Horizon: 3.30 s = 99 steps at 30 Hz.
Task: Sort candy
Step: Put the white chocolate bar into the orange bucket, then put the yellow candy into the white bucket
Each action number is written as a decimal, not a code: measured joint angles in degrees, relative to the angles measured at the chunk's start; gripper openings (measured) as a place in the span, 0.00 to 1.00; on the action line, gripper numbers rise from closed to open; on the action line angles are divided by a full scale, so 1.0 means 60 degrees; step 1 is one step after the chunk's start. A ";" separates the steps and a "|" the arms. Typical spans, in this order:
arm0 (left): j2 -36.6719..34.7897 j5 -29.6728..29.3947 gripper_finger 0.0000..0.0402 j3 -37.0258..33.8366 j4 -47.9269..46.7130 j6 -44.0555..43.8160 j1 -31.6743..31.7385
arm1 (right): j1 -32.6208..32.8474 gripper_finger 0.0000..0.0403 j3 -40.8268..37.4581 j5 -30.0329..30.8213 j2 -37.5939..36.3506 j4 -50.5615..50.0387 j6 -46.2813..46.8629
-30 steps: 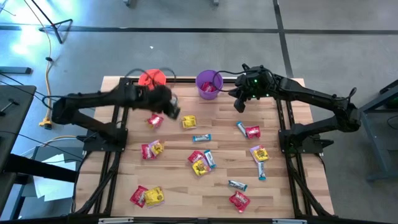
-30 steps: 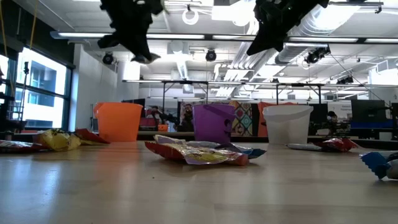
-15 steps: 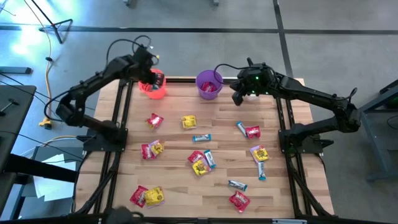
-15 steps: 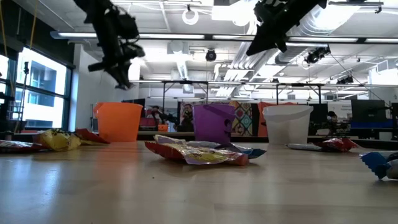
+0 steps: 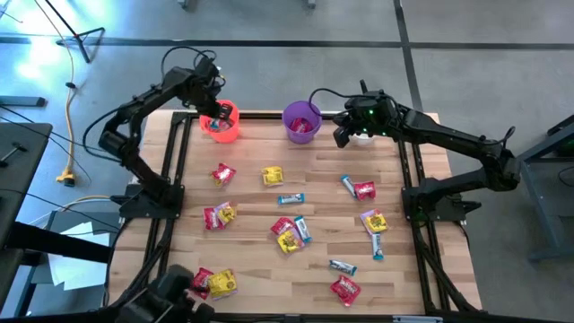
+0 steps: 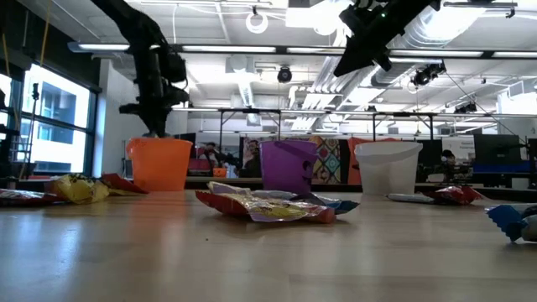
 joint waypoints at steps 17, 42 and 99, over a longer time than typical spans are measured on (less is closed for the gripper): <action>0.1077 -0.0469 0.22 -0.0676 0.1497 -0.0024 -0.0158 | 0.0094 0.00 0.0000 -0.0794 0.0000 -0.0019 -0.0171; -0.7743 -0.2745 0.44 -0.5816 0.5039 -0.2382 -0.5299 | 0.3039 0.00 0.0004 -0.2370 0.1520 0.0352 0.0349; -1.0231 -0.2077 0.44 -0.7432 0.5038 -0.2563 -0.8051 | 0.7496 0.03 0.0722 -0.0541 0.7220 0.3588 0.2390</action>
